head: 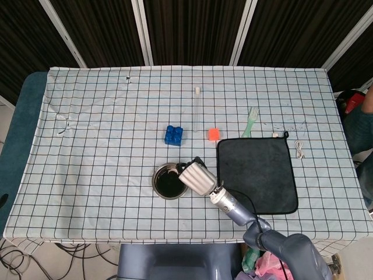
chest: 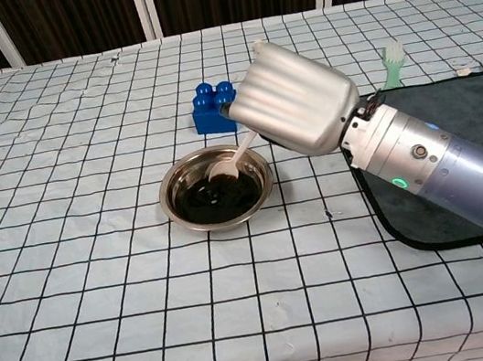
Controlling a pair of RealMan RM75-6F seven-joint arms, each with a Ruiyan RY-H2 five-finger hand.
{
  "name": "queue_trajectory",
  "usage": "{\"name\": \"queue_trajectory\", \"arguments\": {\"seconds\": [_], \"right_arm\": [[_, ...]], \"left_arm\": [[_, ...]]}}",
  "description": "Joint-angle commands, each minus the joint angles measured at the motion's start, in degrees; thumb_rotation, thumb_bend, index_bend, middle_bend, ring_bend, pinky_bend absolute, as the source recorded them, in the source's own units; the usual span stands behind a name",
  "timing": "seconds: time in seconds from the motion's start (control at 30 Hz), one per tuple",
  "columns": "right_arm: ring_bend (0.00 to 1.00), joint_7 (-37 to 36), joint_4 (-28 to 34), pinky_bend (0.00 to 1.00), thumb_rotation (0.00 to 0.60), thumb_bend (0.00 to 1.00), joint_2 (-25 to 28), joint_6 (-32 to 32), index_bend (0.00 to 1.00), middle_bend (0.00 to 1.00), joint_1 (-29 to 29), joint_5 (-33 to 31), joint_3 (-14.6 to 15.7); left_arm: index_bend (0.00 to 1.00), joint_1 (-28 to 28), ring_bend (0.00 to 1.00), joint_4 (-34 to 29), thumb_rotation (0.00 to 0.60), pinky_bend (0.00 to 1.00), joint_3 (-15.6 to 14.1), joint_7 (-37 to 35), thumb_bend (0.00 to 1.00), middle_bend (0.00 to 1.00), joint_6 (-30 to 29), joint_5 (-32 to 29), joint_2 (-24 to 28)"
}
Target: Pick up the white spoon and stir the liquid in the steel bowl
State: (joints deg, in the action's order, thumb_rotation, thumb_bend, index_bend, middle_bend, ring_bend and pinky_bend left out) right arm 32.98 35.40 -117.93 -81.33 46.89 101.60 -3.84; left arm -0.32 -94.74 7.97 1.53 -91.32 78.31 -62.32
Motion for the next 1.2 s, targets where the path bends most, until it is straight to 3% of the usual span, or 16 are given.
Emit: {"name": "queue_trajectory", "arguments": {"seconds": [0.03,0.33,0.6,0.77,0.93,1.2], "right_arm": [[1.00,0.35,1.43,1.00,0.600,0.44,1.11,-0.56,0.76,0.91,-0.79,0.34,0.89],[1.00,2.43,8.97,1.00,0.600,0.44,5.23,-0.97,0.76,0.91,-2.11,1.23,2.39],[1.00,4.18,16.18,1.00,0.600,0.40,6.93,4.67,0.74,0.91,-2.17,-2.12,0.88],[1.00,6.35,19.08,1.00,0.600,0.39,7.28,7.68,0.63,0.91,-1.83,-3.50,0.11],[1.00,7.76,20.60,1.00,0.600,0.37,7.75,9.02,0.41,0.91,-1.96,-4.42,-0.38],[1.00,10.41,24.62,1.00,0.600,0.37,9.22,10.87,0.25,0.91,-2.42,-6.09,-1.30]], "left_arm": [[0.11,-0.02,0.00,-0.04,0.600,0.00,-0.07,0.06,0.19,0.01,0.06,0.08,0.00],[0.11,-0.08,0.00,-0.09,0.600,0.00,-0.16,0.34,0.19,0.01,0.10,0.21,-0.12],[0.11,0.01,0.00,-0.18,0.600,0.00,-0.11,0.33,0.19,0.01,-0.13,0.23,-0.13],[0.11,0.05,0.00,-0.12,0.600,0.00,-0.02,0.01,0.19,0.00,-0.08,0.04,-0.02],[0.11,-0.01,0.00,-0.06,0.600,0.00,0.04,-0.09,0.19,0.01,0.04,-0.05,0.03],[0.11,-0.12,0.00,-0.19,0.600,0.00,0.00,0.24,0.19,0.00,0.44,-0.35,0.04]]}}
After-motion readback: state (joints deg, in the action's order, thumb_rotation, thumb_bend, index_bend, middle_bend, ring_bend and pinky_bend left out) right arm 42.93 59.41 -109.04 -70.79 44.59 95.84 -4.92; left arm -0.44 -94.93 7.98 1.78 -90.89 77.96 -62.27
